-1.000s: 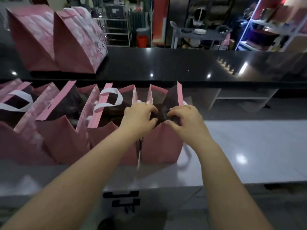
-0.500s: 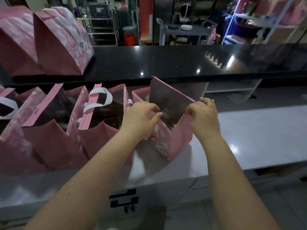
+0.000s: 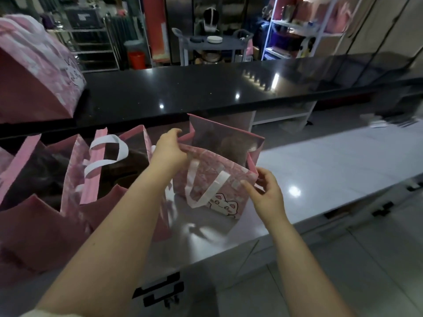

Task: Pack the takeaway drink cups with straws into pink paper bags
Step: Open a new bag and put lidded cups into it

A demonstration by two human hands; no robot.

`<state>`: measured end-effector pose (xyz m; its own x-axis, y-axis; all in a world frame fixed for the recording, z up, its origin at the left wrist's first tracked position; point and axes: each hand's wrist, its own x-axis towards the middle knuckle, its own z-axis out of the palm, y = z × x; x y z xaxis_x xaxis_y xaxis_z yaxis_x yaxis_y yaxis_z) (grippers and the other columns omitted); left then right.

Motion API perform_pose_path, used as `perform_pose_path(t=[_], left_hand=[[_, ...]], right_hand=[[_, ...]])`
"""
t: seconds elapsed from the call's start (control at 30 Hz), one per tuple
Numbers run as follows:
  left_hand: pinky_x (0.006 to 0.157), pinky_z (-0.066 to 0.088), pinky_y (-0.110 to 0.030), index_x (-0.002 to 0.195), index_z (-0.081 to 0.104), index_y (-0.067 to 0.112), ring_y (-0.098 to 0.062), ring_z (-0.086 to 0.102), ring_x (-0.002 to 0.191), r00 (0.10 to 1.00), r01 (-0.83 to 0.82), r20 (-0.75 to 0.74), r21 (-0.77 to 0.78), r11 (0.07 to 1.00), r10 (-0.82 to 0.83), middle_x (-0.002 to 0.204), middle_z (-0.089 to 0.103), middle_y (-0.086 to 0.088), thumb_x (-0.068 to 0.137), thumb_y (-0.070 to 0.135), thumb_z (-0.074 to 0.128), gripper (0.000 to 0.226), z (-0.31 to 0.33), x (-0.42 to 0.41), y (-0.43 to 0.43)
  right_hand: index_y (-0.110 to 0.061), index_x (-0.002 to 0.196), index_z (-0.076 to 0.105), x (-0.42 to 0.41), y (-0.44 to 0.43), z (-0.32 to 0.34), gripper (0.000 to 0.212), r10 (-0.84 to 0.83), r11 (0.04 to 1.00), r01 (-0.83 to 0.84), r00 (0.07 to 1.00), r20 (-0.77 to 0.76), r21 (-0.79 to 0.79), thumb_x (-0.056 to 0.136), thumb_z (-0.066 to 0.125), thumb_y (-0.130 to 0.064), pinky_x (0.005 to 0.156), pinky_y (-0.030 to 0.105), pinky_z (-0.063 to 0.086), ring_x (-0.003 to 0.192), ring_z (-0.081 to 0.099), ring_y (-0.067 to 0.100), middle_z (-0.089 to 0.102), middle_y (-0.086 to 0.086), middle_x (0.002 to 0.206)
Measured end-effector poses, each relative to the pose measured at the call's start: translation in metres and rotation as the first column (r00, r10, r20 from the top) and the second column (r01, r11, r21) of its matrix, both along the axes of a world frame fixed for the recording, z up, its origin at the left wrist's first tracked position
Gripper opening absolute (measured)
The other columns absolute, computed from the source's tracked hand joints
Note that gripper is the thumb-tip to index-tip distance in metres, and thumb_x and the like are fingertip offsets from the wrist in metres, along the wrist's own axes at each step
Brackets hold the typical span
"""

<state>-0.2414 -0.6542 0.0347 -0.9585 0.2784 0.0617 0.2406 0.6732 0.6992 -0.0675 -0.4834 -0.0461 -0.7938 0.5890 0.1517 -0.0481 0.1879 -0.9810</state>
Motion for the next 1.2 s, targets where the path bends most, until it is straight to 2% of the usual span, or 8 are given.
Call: perform_pose_path(t=[0.17, 0.27, 0.43, 0.63, 0.77, 0.9, 1.03, 1.2], left_hand=[[0.054, 0.04, -0.01, 0.132, 0.05, 0.025, -0.003, 0.058, 0.083, 0.997, 0.075, -0.001, 0.141, 0.987, -0.076, 0.097, 0.06, 0.013, 0.085, -0.003, 0.059, 0.055, -0.006, 0.008, -0.005], [0.059, 0.046, -0.012, 0.126, 0.055, 0.022, -0.006, 0.062, 0.089, 0.99, 0.128, 0.032, 0.246, 0.961, -0.14, 0.1, 0.065, 0.008, 0.086, 0.001, 0.064, 0.047, -0.009, 0.016, -0.003], [0.057, 0.047, -0.005, 0.111, 0.06, 0.028, 0.004, 0.064, 0.078, 0.966, 0.239, -0.006, 0.409, 0.881, -0.259, 0.089, 0.064, 0.016, 0.083, 0.0, 0.068, 0.041, -0.012, 0.043, 0.014], [0.073, 0.056, -0.016, 0.101, 0.065, 0.033, 0.001, 0.066, 0.087, 0.955, 0.083, 0.135, 0.733, 0.676, -0.264, 0.094, 0.07, 0.014, 0.088, 0.01, 0.069, 0.026, -0.049, 0.086, 0.041], [0.076, 0.059, -0.021, 0.09, 0.069, 0.034, -0.003, 0.067, 0.085, 0.922, 0.019, 0.249, 0.736, 0.677, -0.297, 0.09, 0.071, 0.018, 0.091, 0.023, 0.067, 0.012, -0.076, 0.106, 0.062], [0.077, 0.059, -0.027, 0.091, 0.073, 0.027, -0.004, 0.068, 0.083, 0.871, 0.106, 0.247, 0.749, 0.654, -0.425, 0.088, 0.073, 0.014, 0.092, 0.021, 0.065, 0.009, -0.074, 0.124, 0.093], [0.062, 0.054, -0.014, 0.083, 0.073, 0.029, 0.0, 0.069, 0.076, 0.797, 0.074, 0.293, 0.821, 0.566, -0.529, 0.083, 0.073, 0.017, 0.092, 0.018, 0.066, 0.016, -0.05, 0.147, 0.126], [0.067, 0.059, -0.026, 0.082, 0.075, 0.027, -0.011, 0.072, 0.08, 0.731, 0.093, 0.286, 0.857, 0.506, -0.619, 0.088, 0.075, 0.006, 0.091, 0.021, 0.067, 0.014, -0.033, 0.173, 0.167]], right_hand=[[-0.027, 0.091, 0.071, -0.011, -0.014, -0.015, 0.016, -0.327, 0.932, 0.317, 0.944, -0.033, -0.176, 0.088, 0.069, -0.012, 0.07, 0.024, 0.059, 0.082, 0.071, 0.009, 0.075, -0.01, 0.087], [-0.024, 0.085, 0.074, -0.009, -0.007, -0.014, 0.013, -0.486, 0.835, 0.456, 0.874, -0.023, -0.307, 0.086, 0.072, -0.012, 0.071, 0.026, 0.058, 0.08, 0.071, 0.011, 0.075, -0.006, 0.084], [-0.022, 0.075, 0.071, 0.016, 0.009, -0.008, 0.014, -0.672, 0.707, 0.631, 0.74, -0.023, -0.32, 0.085, 0.072, -0.012, 0.078, 0.037, 0.059, 0.079, 0.067, 0.015, 0.072, -0.003, 0.081], [-0.021, 0.076, 0.068, 0.063, 0.013, 0.008, 0.023, -0.781, 0.61, 0.711, 0.615, -0.113, -0.349, 0.086, 0.069, -0.001, 0.066, 0.023, 0.056, 0.07, 0.066, 0.007, 0.071, -0.009, 0.072], [-0.016, 0.085, 0.068, 0.099, 0.0, 0.01, 0.016, -0.819, 0.558, 0.747, 0.565, -0.097, -0.362, 0.088, 0.066, -0.001, 0.066, 0.026, 0.058, 0.069, 0.067, 0.009, 0.073, -0.008, 0.074], [-0.005, 0.101, 0.068, 0.132, -0.003, 0.024, 0.012, -0.883, 0.469, 0.828, 0.451, -0.132, -0.308, 0.094, 0.058, -0.002, 0.076, 0.03, 0.057, 0.079, 0.066, 0.015, 0.072, 0.002, 0.087], [-0.019, 0.093, 0.068, 0.159, 0.004, 0.042, 0.021, -0.92, 0.391, 0.869, 0.357, -0.164, -0.304, 0.099, 0.052, -0.007, 0.067, 0.025, 0.057, 0.076, 0.069, 0.01, 0.074, -0.006, 0.083], [-0.02, 0.093, 0.068, 0.196, 0.03, 0.057, 0.022, -0.925, 0.366, 0.868, 0.3, -0.233, -0.335, 0.099, 0.051, -0.008, 0.06, 0.018, 0.054, 0.076, 0.071, 0.005, 0.075, -0.009, 0.083]])
